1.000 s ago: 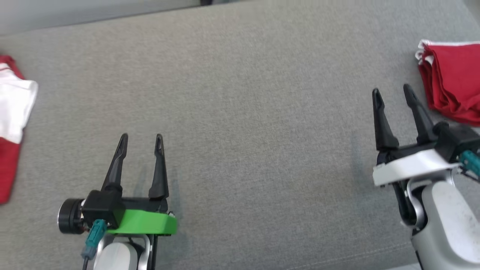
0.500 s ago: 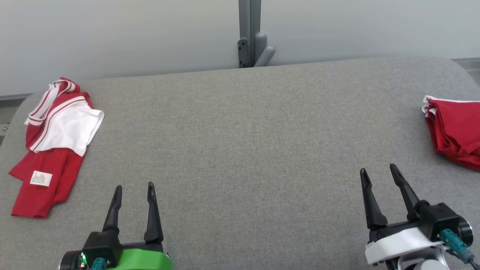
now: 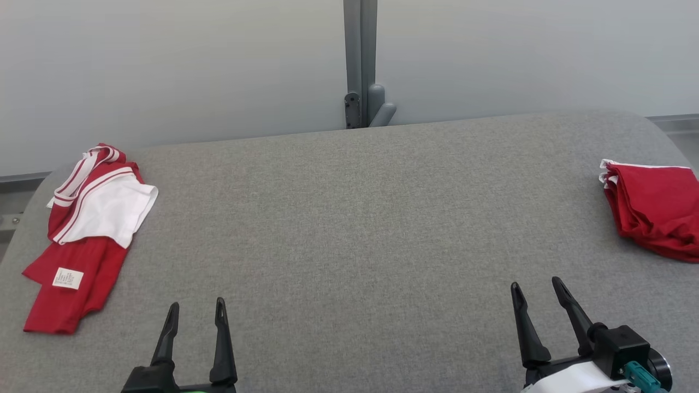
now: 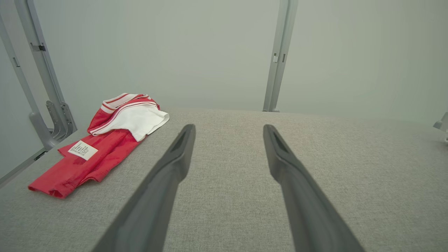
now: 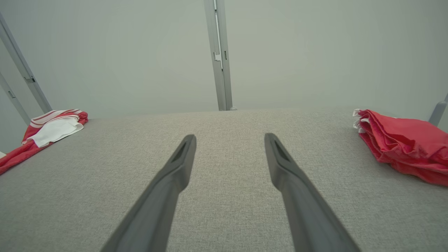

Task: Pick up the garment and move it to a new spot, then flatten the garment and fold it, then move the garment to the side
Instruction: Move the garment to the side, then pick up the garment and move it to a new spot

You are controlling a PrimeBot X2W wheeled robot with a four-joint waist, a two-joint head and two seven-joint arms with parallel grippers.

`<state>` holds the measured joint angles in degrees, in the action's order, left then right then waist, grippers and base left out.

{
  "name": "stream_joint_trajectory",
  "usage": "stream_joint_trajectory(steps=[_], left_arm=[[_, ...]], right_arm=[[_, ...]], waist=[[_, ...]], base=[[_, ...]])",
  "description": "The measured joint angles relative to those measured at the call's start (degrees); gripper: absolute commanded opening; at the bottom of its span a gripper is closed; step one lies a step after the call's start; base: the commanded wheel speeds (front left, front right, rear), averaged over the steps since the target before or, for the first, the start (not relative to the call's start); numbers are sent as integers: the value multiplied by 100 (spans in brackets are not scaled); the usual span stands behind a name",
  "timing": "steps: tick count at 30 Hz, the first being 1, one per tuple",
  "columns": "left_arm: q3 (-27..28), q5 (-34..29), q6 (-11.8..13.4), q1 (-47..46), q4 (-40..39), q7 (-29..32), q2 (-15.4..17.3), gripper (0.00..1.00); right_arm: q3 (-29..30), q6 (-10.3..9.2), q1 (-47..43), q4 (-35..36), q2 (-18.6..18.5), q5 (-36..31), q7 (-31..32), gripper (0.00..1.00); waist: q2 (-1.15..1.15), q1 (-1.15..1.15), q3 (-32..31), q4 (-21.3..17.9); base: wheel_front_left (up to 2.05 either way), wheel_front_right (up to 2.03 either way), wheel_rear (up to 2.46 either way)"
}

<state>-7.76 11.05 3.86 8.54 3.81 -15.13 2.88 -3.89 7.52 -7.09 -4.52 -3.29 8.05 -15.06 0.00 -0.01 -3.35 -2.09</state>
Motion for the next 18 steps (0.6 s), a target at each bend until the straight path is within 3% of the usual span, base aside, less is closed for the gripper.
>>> stream_joint_trajectory(steps=[18], left_arm=[[-21, -20, -42, -39, 57, 0, -1, 100]], right_arm=[[-70, 0, -43, -13, 34, 85, 0, 100]], waist=[[0, 0, 50, 82]], base=[[0, 0, 0]])
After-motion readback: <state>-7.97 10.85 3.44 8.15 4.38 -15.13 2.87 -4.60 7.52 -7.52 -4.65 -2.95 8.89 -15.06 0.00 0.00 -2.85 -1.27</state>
